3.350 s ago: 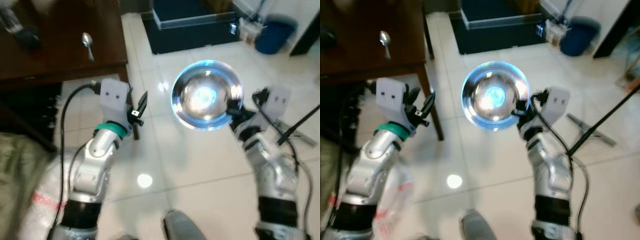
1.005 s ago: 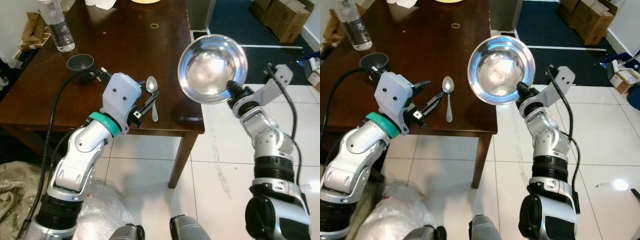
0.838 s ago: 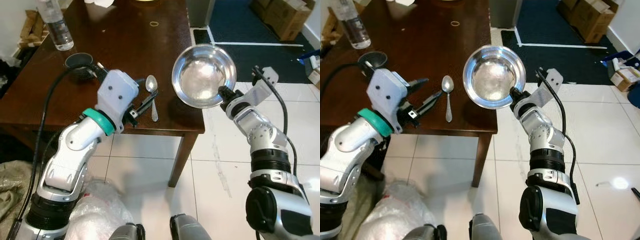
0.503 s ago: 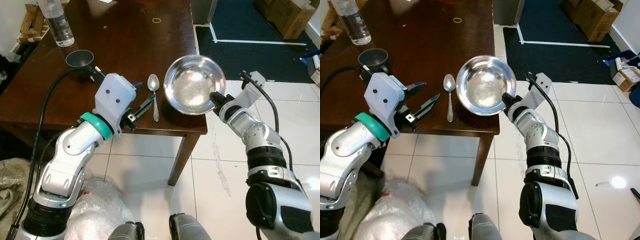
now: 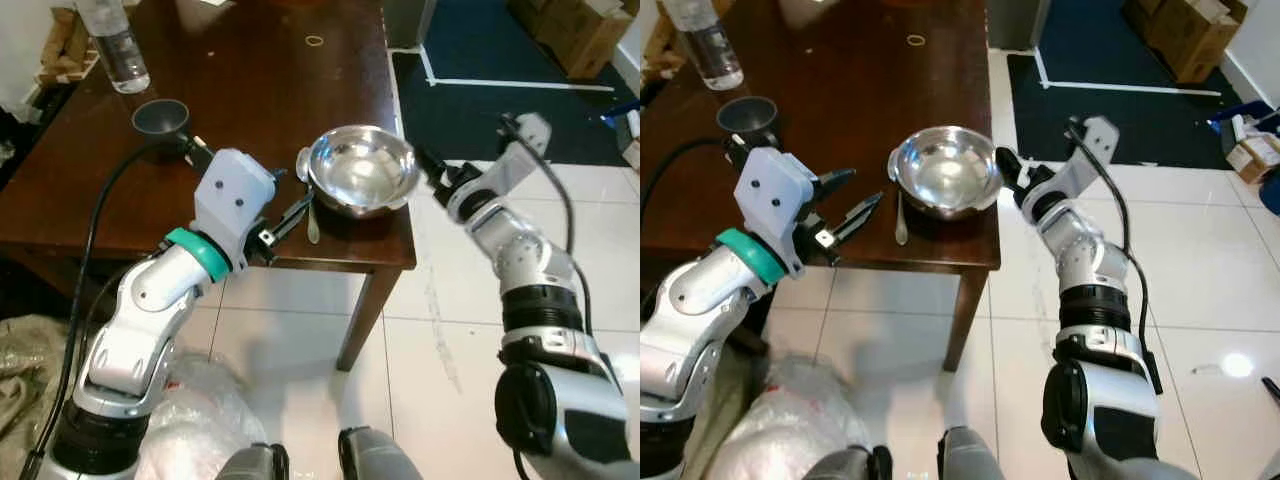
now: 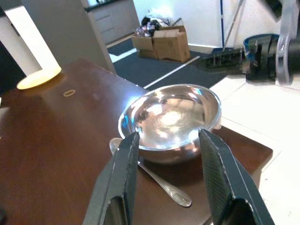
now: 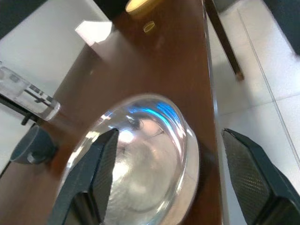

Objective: Setting the table

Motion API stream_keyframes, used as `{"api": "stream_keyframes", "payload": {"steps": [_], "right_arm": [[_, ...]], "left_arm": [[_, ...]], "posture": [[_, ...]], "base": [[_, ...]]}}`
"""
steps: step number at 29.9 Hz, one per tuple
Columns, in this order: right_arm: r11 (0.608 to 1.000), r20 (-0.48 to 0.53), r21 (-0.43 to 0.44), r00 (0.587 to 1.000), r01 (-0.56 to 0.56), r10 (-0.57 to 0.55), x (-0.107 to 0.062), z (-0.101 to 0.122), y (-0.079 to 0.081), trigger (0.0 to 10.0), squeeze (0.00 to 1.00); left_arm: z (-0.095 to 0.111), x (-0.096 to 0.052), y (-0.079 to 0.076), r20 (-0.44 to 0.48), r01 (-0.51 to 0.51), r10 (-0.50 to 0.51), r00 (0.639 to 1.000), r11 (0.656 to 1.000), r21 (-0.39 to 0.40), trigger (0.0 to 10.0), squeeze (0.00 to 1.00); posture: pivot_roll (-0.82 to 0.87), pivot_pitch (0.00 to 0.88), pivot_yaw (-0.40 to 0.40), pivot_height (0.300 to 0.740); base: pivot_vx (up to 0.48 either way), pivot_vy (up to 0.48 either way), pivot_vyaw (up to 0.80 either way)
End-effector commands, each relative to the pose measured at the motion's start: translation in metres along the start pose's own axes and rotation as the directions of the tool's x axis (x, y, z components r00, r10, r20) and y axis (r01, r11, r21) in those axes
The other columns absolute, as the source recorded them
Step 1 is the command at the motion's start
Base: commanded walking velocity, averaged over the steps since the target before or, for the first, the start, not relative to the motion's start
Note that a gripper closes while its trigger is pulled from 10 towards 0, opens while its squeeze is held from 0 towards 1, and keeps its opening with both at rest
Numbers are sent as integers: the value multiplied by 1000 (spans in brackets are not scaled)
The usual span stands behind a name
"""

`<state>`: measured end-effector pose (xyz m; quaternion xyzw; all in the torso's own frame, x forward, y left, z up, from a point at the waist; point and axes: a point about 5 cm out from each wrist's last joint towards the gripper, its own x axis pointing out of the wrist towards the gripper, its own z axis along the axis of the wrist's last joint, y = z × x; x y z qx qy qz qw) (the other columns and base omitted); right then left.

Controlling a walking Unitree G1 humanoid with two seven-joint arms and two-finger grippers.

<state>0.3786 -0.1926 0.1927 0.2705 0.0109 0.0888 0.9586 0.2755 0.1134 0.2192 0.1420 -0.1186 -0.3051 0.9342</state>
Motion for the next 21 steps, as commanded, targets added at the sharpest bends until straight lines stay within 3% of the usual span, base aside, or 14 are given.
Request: {"api": "stream_keyframes", "payload": {"steps": [1, 3, 7, 10, 13, 21], "right_arm": [[998, 57, -42, 997, -47, 50, -10, 11, 4, 10000, 0], [991, 117, -121, 990, -61, 76, -24, 20, 8, 10000, 0], [977, 161, -208, 984, -36, 71, -35, 25, 10, 10000, 0], [935, 247, -350, 969, 63, 28, -57, 23, 11, 10000, 0], [924, 266, -367, 964, 105, -4, -71, 13, 9, 10000, 0], [887, 96, -456, 995, 70, -30, -106, -35, 2, 10000, 0]], "left_arm": [[-2, 0, -6, -4, 12, -13, 1000, 1000, -20, 10000, 0], [-2, 2, -8, -1, 14, -14, 1000, 999, -30, 10000, 0], [-3, 3, -8, -1, 2, -2, 1000, 999, -47, 10000, 0], [-11, 5, -5, -26, -76, 73, 997, 991, -112, 10000, 0], [-16, 4, -4, -48, -133, 127, 991, 982, -137, 10000, 0], [-40, -10, -1, -169, -294, 263, 950, 935, -197, 10000, 0]], "posture": [[-134, 46, 41, 740], [-140, 39, 44, 740], [-145, 36, 47, 740], [-158, 29, 55, 740], [-162, 26, 58, 740], [-161, 24, 61, 740]], "base": [[0, 0, 0], [0, 0, 0], [0, 0, 0], [0, 0, 0], [0, 0, 0], [0, 0, 0]]}}
